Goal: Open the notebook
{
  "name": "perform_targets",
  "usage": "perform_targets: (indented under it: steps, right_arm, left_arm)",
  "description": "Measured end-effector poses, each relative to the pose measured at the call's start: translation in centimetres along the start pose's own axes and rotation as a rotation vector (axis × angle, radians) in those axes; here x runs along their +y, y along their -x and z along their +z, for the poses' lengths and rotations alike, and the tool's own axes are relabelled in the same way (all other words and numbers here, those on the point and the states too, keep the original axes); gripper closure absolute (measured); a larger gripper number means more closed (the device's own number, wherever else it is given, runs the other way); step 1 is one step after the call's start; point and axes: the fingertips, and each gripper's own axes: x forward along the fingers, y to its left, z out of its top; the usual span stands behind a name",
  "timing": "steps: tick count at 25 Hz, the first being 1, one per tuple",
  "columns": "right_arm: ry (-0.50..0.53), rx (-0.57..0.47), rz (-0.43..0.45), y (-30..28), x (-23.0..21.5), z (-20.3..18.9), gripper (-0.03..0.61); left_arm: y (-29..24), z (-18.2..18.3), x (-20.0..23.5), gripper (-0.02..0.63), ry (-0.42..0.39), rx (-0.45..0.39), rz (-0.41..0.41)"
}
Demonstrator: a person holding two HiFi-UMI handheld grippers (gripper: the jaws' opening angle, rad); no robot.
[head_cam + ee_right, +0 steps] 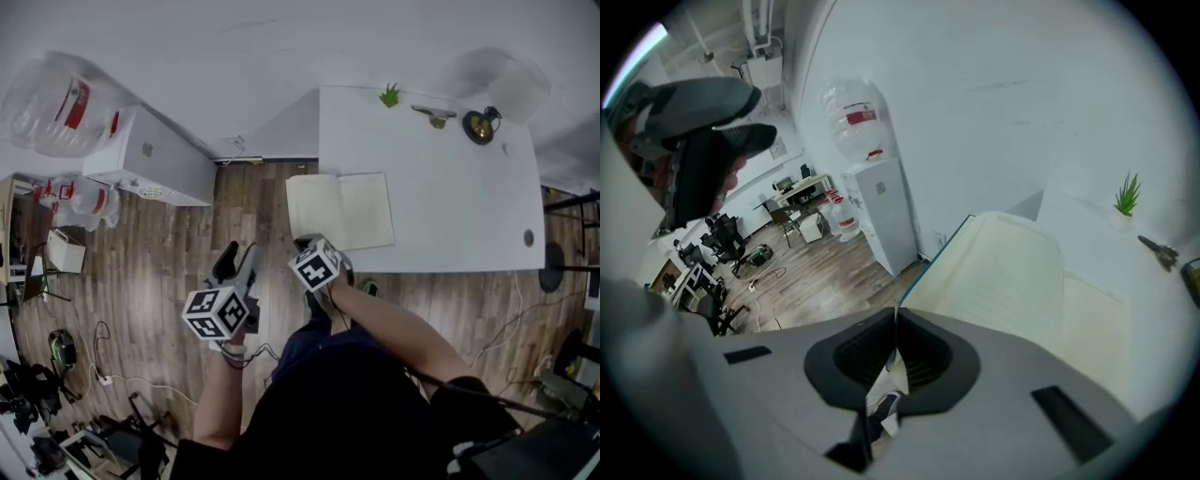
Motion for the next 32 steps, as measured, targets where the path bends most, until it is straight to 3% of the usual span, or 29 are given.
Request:
perform_targets:
  steps: [3,8,14,16,24,32]
  right_arm:
    - [-0.016,0.064,-0.025,-1.1,-0.9,-2.1,0.564]
    - [-0.034,0.081,-0.024,-1.5,-1.5,-4.0,0.556]
    - [-0.053,0.071,0.025,-1.2,-1.0,-5.6,0.472]
    - [-0.088,0.019,0.016,-0.1,-1.9,-4.8,0.442]
    - [-0.279,-0.198,0.046,6.7,-4.3,-0.8,0.452]
    - [-0.276,-0.565,-0.177,21.2,-12.1,8.4,0.466]
  left_arm:
    - [0.1,-0.4,0.5,0.414,0.004,0.011,0.006]
    - [-0.3,-1.4,0.9,0.414,0.021,0.027,0.009]
    - [-0.8,-1.3,-0.9,0.416,0.021,0.028,-0.016]
    - [-1.1,-1.1,-1.3,0.416,0.019,0.021,-0.019]
    - [-2.6,0.4,-3.8,0.417,0.011,-0.02,-0.055]
    - [-3.2,7.2,-8.4,0.422,-0.058,-0.143,-0.126]
